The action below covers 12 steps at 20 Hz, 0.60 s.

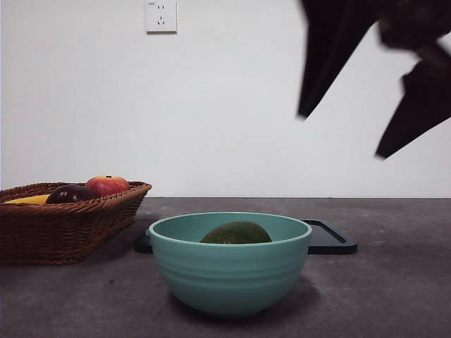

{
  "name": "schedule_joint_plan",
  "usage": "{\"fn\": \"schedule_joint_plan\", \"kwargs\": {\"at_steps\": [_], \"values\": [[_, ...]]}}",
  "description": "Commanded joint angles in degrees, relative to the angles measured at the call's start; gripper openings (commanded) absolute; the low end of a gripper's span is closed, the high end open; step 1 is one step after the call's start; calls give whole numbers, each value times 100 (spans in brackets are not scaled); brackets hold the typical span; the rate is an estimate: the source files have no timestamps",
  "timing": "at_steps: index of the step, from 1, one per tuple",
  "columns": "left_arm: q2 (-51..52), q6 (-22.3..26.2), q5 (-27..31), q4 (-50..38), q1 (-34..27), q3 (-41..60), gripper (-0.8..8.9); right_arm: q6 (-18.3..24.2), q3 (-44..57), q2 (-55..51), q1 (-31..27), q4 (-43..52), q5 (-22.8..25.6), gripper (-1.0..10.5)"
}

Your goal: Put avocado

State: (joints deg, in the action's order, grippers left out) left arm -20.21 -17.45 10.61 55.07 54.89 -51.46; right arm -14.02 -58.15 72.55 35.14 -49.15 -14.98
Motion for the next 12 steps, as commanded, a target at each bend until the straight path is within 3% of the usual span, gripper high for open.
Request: {"fn": "schedule_joint_plan", "kwargs": {"at_steps": [1, 6, 11, 12], "values": [[0, 26, 31, -63, 61, -22, 589, -96, -350, 708, 208, -149, 28, 627], [0, 26, 31, -63, 61, -24, 589, -68, -538, 1731, 448, -260, 240, 619], [0, 26, 31, -61, 63, -22, 589, -66, -538, 2376, 487, -160, 299, 516], [0, 28, 31, -61, 61, -22, 589, -68, -538, 2476, 487, -83, 262, 432]]}}
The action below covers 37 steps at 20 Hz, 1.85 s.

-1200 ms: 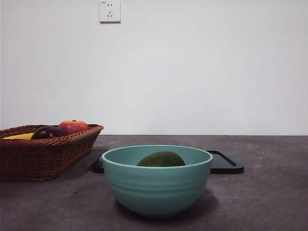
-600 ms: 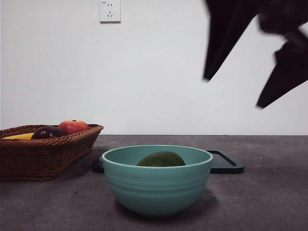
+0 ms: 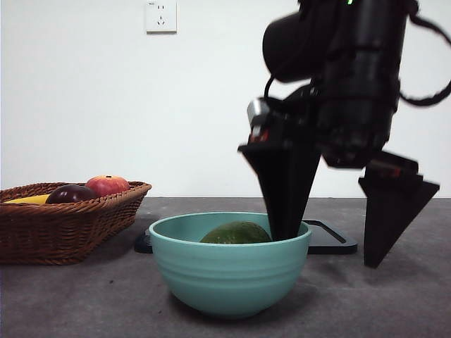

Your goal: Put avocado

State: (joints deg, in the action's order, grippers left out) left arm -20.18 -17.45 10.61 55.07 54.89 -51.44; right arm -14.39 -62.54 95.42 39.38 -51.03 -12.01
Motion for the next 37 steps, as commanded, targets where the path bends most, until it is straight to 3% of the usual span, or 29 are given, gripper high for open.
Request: {"fn": "schedule_joint_plan", "kwargs": {"at_steps": [1, 4, 6, 10, 16, 24, 30, 31, 33, 34, 36, 37], "values": [[-2, 28, 31, -61, 63, -24, 589, -50, -98, 267, 63, 153, -96, 335], [-2, 28, 31, -55, 63, -24, 589, -149, -98, 341, 109, 293, -164, 60], [-2, 28, 31, -44, 63, -24, 589, -229, -125, 341, 155, 319, -142, 8], [-2, 28, 31, -46, 63, -24, 589, -452, -356, 341, 173, 81, -52, 8], [-2, 28, 31, -68, 63, -24, 589, -422, -1853, 730, -302, -702, 330, 8], [-2, 28, 31, -66, 63, -24, 589, -179, -4354, 2653, -1152, -944, 275, 8], [-2, 26, 31, -68, 61, -24, 589, -160, -4631, 3171, -1502, -850, -157, 10], [-2, 28, 31, -70, 63, -26, 589, -160, -4631, 3171, -1506, -802, -166, 46], [-2, 26, 31, -70, 61, -26, 589, -144, -4631, 3171, -1515, -866, -142, 319], [-2, 26, 31, -68, 63, -26, 589, -146, -4634, 3156, -1515, -874, -144, 393], [-2, 26, 31, -68, 63, -26, 589, -142, -4754, 2981, -1596, -1102, -94, 395], [-2, 26, 31, -68, 61, -26, 589, -120, -4968, 2855, -1635, -1403, 155, 398]]}}
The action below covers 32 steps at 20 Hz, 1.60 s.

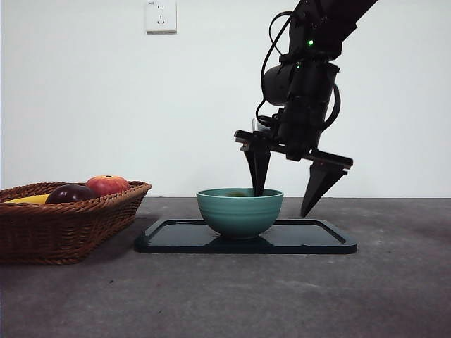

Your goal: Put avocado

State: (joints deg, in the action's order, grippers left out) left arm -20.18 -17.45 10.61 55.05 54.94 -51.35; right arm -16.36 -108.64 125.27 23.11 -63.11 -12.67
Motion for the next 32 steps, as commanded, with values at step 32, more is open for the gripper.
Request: {"fn": "schedule_joint_plan", "kwargs": {"at_steps": [32], "values": [[-2, 24, 31, -66, 57, -35, 589, -166, 5431, -10037, 1843, -291, 1864, 590]]}}
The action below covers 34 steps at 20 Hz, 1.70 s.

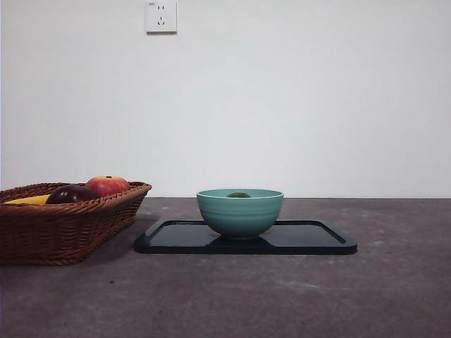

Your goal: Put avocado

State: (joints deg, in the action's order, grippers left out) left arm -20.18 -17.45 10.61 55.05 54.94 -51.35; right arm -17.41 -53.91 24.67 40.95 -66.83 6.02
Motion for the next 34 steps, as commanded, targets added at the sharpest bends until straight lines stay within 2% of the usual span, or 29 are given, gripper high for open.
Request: {"fn": "schedule_joint_plan", "kwargs": {"at_steps": [1, 3, 4, 5, 6, 7, 8, 18, 20, 22, 23, 24, 27, 29, 32, 34], "values": [[-2, 26, 31, -66, 59, -35, 589, -57, -42, 24, 59, 77, 0, 589], [-2, 26, 31, -66, 57, -35, 587, -57, -42, 24, 59, 74, 0, 589], [-2, 26, 31, -66, 57, -35, 550, -59, -42, 24, 59, 77, -4, 579], [-2, 22, 28, -63, 59, -35, 447, -59, -42, 24, 59, 77, -20, 459], [-2, 22, 28, -61, 59, -35, 249, -55, -42, 24, 59, 77, -24, 204], [-2, 28, 28, -59, 57, -35, 9, -50, -42, 24, 59, 81, -28, -21], [-2, 39, 28, -66, 57, -35, 29, -35, -42, 24, 59, 83, -26, 27], [-2, 22, 28, -70, 0, -31, 28, -57, -42, 22, 59, 83, 2, 28], [-7, 157, -68, -179, -765, 46, 26, -57, -42, 24, 59, 81, 2, 28], [26, 1593, -61, -726, -1943, 496, 26, -57, -42, 22, 59, 81, 2, 28], [155, 1993, -59, -1123, -2546, 911, 26, -57, -42, 22, 59, 81, 2, 28], [245, 2090, -59, -1567, -2959, 1281, 26, -57, -42, 22, 59, 81, 0, 28], [417, 1744, -83, -3112, -4019, 2605, 26, -57, -42, 22, 59, 81, 7, 28], [575, 1606, -166, -3611, -4428, 3285, 26, -57, -42, 22, 59, 81, 2, 28], [835, 1215, -918, -4113, -4795, 4081, 26, -57, -42, 22, 59, 81, 4, 28], [999, 1185, -1434, -4317, -5027, 4411, 26, -57, -42, 22, 59, 81, 4, 28]]}}
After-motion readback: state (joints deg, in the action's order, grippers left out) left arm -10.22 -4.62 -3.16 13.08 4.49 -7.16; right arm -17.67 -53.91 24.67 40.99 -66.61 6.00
